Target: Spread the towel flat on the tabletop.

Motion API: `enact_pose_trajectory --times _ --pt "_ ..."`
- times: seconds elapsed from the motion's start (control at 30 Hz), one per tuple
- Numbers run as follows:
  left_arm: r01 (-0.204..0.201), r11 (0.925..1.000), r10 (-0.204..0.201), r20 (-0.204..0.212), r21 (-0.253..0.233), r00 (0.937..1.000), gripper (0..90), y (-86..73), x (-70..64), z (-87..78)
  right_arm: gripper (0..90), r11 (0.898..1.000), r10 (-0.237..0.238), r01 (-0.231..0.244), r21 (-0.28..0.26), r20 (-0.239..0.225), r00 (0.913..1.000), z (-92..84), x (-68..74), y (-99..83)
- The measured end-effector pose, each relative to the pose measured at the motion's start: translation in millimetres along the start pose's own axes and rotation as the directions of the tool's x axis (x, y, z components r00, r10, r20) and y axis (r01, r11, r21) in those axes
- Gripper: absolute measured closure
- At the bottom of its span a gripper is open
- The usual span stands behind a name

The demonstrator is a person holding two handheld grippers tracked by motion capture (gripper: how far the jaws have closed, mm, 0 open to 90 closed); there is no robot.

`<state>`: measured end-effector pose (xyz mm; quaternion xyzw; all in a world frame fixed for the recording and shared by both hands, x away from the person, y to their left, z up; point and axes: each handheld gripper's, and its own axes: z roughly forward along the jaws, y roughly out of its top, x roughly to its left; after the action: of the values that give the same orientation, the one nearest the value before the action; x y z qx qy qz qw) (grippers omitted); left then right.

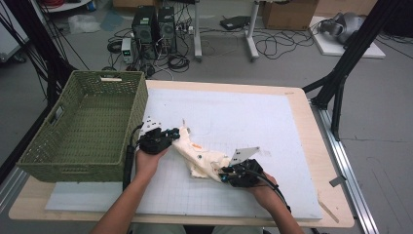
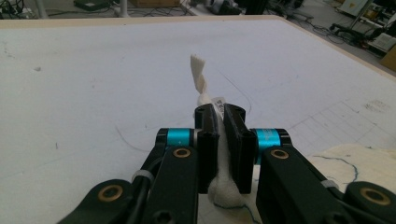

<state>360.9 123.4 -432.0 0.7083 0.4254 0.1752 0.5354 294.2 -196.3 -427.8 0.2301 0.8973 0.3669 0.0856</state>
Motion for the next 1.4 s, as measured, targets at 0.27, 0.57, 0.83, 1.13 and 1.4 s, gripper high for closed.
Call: enact_pose_trajectory --times 0.27,0.57,0.83,1.13,1.4 --pt "-0.005 1.0000 0.005 0.001 -0.002 1.0000 83.1 0.1 0.3 -0.6 60.9 0.977 0.127 -0.103 -0.185 0.123 0.9842 -44.8 -27.7 9.4" --pt "-0.007 1.0000 0.007 0.011 -0.003 0.9999 82.6 0.4 -1.3 -1.0 78.3 0.972 0.207 -0.180 -0.151 0.186 0.9605 -41.5 -52.1 13.5" --pt "0.049 0.9988 -0.049 -0.019 -0.003 0.9986 57.2 1.9 1.2 -3.5 88.7 0.991 0.133 -0.133 -0.003 0.127 0.9830 -13.8 -35.4 2.9" --pt "0.003 0.9999 -0.003 0.038 -0.010 0.9993 51.2 6.0 -13.1 -4.3 85.5 0.989 0.140 -0.142 0.029 0.056 0.9886 -1.6 -18.4 -12.1" --pt "-0.077 0.9885 0.059 0.131 0.131 0.9896 60.7 -6.6 -30.9 15.9 70.6 0.982 0.169 -0.165 -0.090 0.051 0.9842 -25.1 -24.4 -6.9"
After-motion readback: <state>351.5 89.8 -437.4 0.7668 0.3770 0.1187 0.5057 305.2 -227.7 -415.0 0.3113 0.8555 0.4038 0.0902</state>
